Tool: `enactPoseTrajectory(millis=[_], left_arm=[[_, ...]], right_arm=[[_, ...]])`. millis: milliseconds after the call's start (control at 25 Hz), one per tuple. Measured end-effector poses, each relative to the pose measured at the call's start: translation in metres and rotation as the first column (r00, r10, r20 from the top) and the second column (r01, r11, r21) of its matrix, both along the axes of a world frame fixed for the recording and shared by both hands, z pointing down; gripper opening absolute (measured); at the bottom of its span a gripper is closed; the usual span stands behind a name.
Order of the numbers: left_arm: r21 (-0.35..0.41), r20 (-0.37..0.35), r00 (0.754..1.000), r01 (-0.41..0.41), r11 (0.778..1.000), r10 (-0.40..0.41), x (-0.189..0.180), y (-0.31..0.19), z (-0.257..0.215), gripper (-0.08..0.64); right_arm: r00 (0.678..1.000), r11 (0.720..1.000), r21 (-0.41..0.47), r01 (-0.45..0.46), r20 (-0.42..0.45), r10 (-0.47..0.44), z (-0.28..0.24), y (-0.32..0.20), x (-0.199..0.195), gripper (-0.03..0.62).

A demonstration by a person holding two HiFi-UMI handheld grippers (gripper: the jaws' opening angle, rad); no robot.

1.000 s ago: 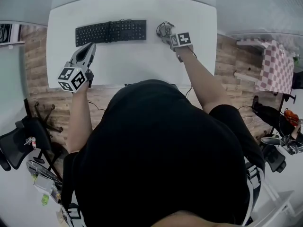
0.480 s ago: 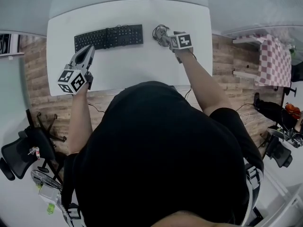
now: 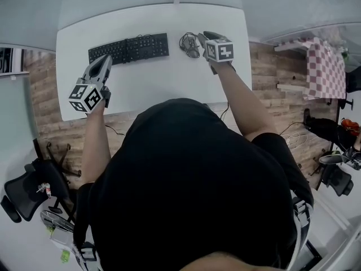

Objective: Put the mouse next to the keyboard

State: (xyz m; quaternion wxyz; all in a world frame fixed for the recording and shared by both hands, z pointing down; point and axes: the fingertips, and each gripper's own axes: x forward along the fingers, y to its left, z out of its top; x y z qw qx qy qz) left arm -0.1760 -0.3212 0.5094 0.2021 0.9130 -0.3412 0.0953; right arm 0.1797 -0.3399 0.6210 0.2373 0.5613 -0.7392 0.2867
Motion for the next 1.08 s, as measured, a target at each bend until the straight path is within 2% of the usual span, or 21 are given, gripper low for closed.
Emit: enactPoseTrajectory(millis=[160,360,560,760,1080], left_arm=[[0.009,-0.003,1.0,-0.017,1.0,0.017,0.0,0.001,-0.005,0.028],[0.03,-0.009,0.999,-0.031,0.999,0.032,-0.005,0.0,-0.017,0.026],[0.044,-0.013,0.998,-0.055,0.998,0.056,0.019,-0.009,-0.015,0.026],[0.066,-0.012,0.997,-0.073,0.995,0.074,-0.004,0.003,-0.034,0.026],[0.081,-0.006,0.997,-0.08,0.993,0.081,0.009,0.001,-0.036,0.026]], right_arm=[[0.999,0.997,0.075,0.023,0.034,-0.026,-0.034,0.003,-0.015,0.075],[0.998,0.985,0.166,0.038,0.05,-0.047,-0.08,0.008,-0.037,0.058],[0.996,0.972,0.232,0.041,0.068,-0.058,-0.1,0.007,-0.026,0.048],[0.994,0.955,0.294,0.048,0.079,-0.074,-0.139,0.027,-0.057,0.041],[0.993,0.939,0.341,0.043,0.092,-0.08,-0.16,0.04,-0.041,0.037]])
